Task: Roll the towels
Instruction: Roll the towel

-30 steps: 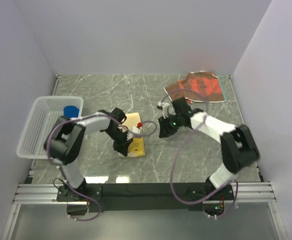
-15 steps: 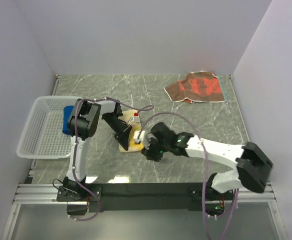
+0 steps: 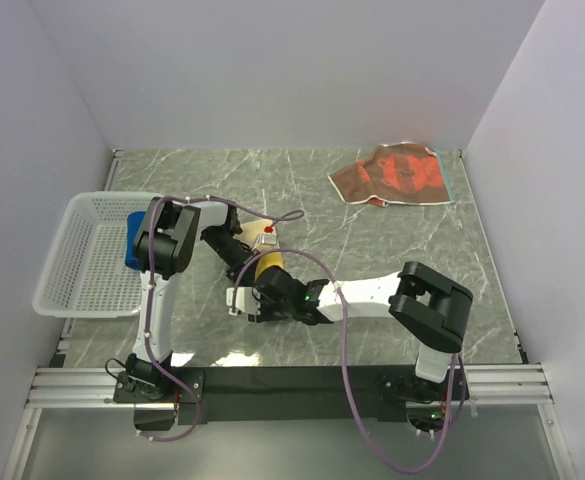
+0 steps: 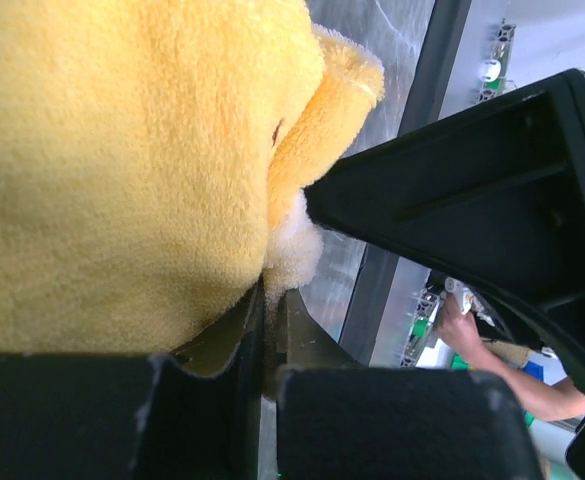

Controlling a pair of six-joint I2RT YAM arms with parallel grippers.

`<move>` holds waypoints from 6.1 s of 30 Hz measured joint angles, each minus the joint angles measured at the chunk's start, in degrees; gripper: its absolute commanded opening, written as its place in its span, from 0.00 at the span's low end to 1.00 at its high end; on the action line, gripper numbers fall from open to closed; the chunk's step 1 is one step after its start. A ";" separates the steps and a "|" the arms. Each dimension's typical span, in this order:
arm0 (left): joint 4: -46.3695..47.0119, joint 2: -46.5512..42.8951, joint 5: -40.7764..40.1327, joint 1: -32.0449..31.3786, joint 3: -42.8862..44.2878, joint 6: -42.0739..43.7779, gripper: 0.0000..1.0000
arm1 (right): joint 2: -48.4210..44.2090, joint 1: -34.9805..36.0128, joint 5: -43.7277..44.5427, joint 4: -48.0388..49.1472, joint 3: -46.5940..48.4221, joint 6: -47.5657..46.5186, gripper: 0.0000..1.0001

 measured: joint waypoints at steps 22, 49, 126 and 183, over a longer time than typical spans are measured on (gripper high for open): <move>10.40 -18.05 1.20 11.34 -8.96 1.77 0.47 | 4.57 -6.84 -25.44 -12.13 9.14 9.92 0.00; 43.63 -82.47 -27.76 -17.22 -57.72 1.40 0.60 | 38.56 -22.16 -74.77 -46.03 40.09 27.04 0.00; 6.95 -7.76 -1.53 -1.55 -11.08 -5.14 0.02 | -10.69 -3.91 -5.90 -28.00 15.28 9.57 0.98; 33.27 -66.12 -12.41 24.65 -30.99 2.36 0.99 | 27.63 -16.55 -53.40 -43.34 38.07 10.01 0.00</move>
